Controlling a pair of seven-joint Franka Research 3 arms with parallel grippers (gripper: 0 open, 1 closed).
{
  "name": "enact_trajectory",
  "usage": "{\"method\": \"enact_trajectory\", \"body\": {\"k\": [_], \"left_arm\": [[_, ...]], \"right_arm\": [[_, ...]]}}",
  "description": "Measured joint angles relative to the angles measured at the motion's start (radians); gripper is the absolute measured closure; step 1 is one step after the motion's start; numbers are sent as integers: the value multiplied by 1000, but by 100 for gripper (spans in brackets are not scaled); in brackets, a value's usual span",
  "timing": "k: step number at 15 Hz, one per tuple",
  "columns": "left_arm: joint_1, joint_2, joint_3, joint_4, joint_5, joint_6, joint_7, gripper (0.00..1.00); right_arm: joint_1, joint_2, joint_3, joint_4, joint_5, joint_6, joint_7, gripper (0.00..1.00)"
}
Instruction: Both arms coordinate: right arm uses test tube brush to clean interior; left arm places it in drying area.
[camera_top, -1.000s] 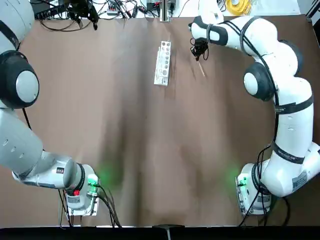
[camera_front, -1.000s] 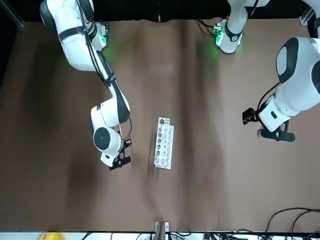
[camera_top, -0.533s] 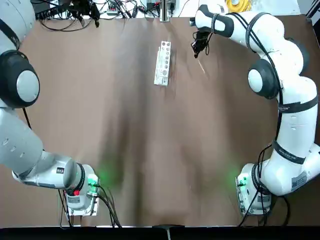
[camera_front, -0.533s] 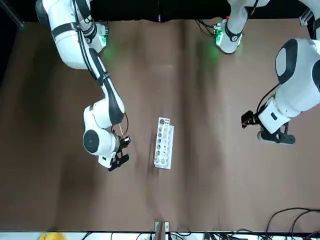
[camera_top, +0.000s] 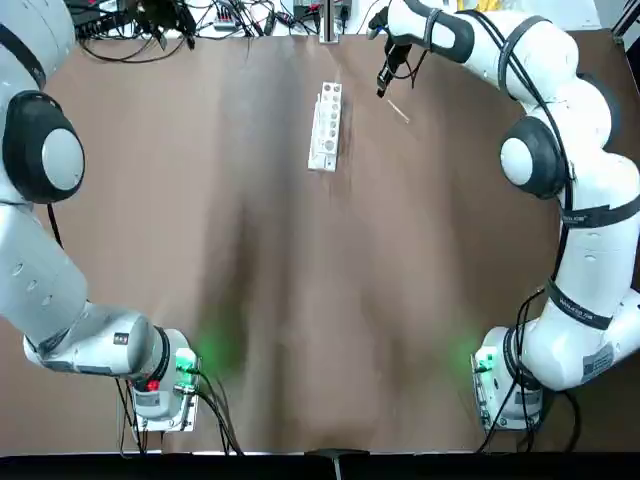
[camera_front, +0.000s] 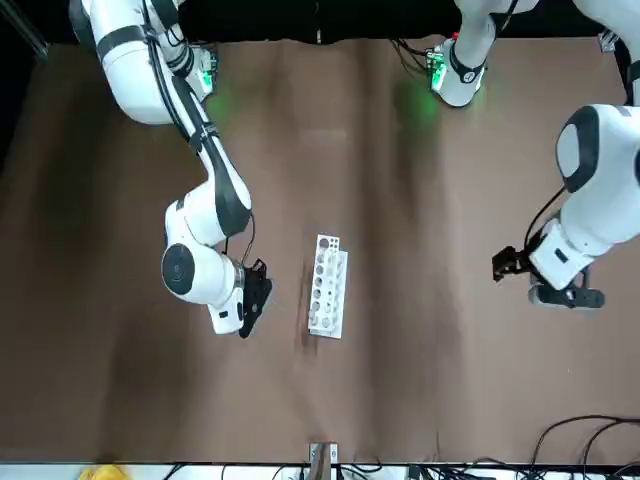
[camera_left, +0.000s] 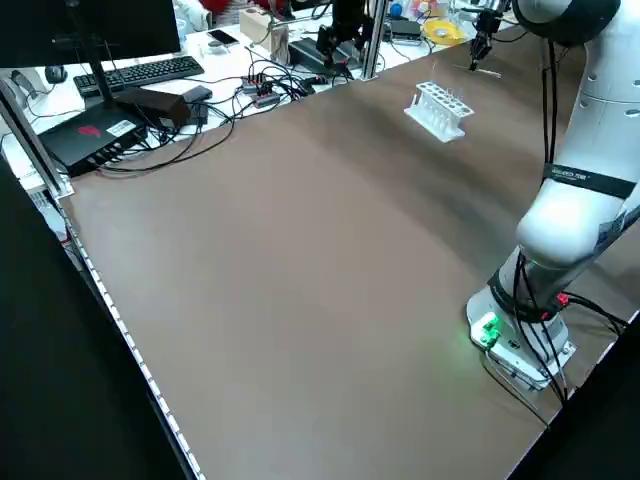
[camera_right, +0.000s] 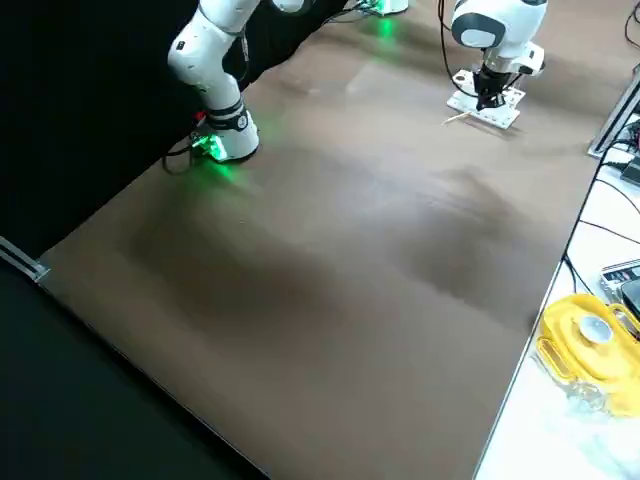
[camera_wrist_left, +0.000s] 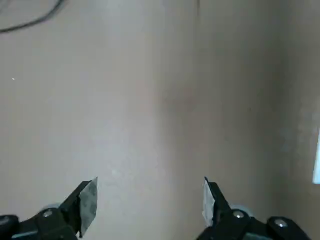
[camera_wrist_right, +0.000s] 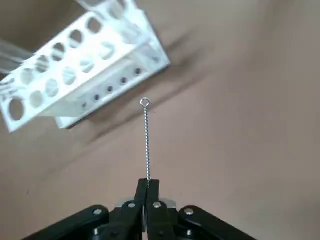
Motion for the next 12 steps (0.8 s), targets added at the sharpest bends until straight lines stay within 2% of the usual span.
{"method": "enact_trajectory", "body": {"k": [1, 4, 6, 9, 12], "left_arm": [[11, -2, 0, 19, 0, 0, 0, 0], [25, -27, 0, 48, 0, -3, 0, 0], [21, -50, -2, 48, 0, -7, 0, 0], [20, -60, -5, 48, 0, -13, 0, 0], [24, -56, -1, 42, 0, -16, 0, 0]], "right_arm": [[-34, 0, 43, 0, 0, 0, -53, 98], [-205, 0, 240, 0, 0, -3, -236, 98], [-313, 0, 342, 0, 0, -54, -366, 98], [-400, 1, 401, -2, 38, -121, -574, 98], [-437, 4, 413, -3, 164, -142, -750, 98]]}}
